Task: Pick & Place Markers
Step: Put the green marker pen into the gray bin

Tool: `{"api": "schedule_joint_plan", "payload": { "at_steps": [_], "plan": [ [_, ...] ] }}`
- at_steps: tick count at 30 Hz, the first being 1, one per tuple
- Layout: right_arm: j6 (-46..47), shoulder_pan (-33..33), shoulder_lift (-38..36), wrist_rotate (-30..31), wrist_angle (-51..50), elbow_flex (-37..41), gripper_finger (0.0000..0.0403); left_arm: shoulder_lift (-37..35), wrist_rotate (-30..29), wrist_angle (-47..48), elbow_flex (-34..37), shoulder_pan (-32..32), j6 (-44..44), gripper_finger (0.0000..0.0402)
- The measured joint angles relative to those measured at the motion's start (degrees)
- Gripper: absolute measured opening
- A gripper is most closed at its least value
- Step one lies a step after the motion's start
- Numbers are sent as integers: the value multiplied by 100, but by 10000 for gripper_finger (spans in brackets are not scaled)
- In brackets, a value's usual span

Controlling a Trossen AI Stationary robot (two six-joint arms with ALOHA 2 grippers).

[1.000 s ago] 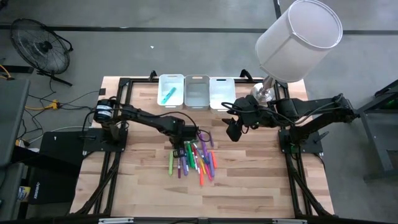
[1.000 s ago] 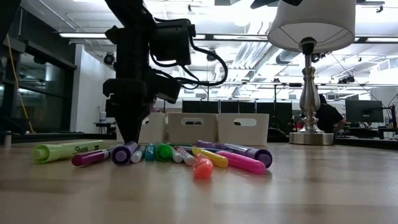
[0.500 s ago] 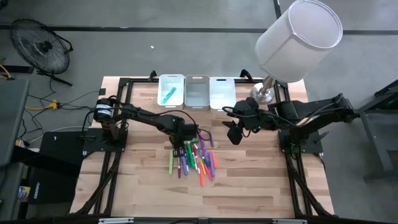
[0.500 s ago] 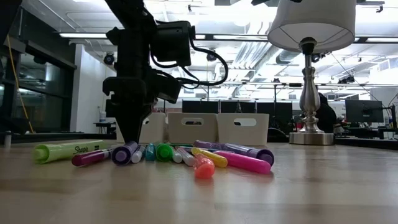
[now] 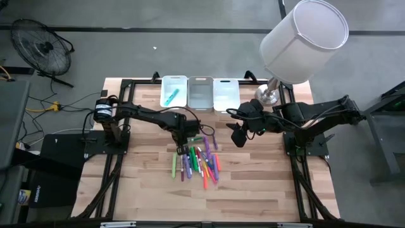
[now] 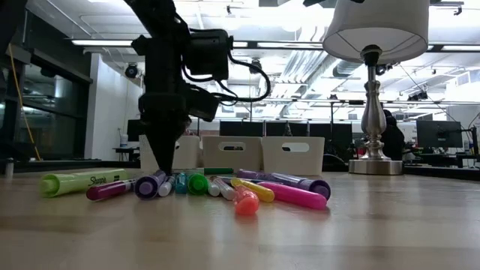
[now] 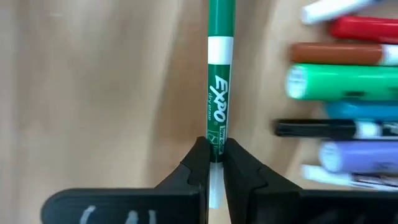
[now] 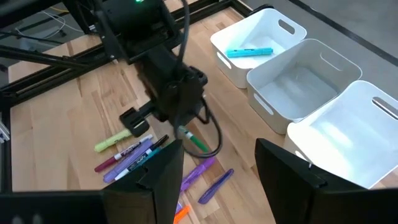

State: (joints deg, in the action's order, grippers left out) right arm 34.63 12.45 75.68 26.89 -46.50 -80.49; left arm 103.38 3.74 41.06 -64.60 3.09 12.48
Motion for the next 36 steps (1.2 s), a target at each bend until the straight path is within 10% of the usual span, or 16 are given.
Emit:
{"api": "schedule_joint_plan", "payload": {
  "at_steps": [36],
  "plan": [
    [-361, -2, 0, 141, -181, 0, 188, -194, -165, -179, -2503, 2340, 3181, 15]
  ]
}}
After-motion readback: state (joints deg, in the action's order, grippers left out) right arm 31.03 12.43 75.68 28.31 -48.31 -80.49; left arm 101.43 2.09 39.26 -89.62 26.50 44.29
